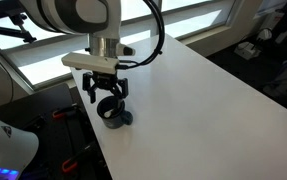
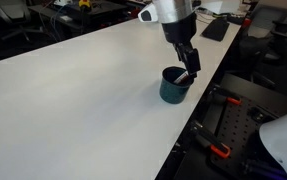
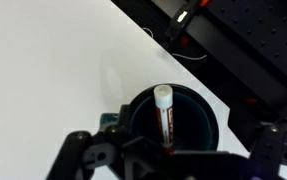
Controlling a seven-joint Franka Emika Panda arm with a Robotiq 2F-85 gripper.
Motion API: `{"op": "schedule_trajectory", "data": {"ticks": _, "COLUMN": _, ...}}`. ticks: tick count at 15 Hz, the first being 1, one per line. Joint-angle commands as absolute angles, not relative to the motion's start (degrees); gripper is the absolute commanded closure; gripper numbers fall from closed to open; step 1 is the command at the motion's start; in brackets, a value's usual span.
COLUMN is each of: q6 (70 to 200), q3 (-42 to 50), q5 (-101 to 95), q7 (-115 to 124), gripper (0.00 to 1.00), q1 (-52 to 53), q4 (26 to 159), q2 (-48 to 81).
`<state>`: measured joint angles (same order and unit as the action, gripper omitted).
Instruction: Remove the marker from the cup
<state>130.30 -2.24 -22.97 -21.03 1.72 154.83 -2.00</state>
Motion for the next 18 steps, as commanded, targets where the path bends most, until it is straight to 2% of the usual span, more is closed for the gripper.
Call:
{"op": "schedule_trajectory", "data": {"ticks": 1, "q6": 124.49, "q3": -2.93, "q5": -22.27, "q7": -19.33, "gripper": 0.0, "q1": 2.65, "q4": 154.98, "q2": -6.16}}
{"op": "schedule_trajectory", "data": {"ticks": 5, "q6": 123.84, "q3": -2.66, "q5": -22.7, "q7": -19.66, "gripper": 0.0, "q1": 2.62, "q4": 154.47, "q2": -5.22}}
{"op": "schedule_trajectory", "data": {"ticks": 13, "q6": 135.91, "q3": -2.05, "q5": -24.43, "q7": -17.95, "gripper": 0.0, "q1": 1.85, "q4": 156.32, "q2": -1.93}}
{"op": "schedule_trajectory", "data": {"ticks": 18, "q6": 134.5, "q3": -2.1, "q5": -23.31, "q7": -19.79, "gripper": 0.0, "q1": 2.01, "q4": 155.4, "q2": -1.3}}
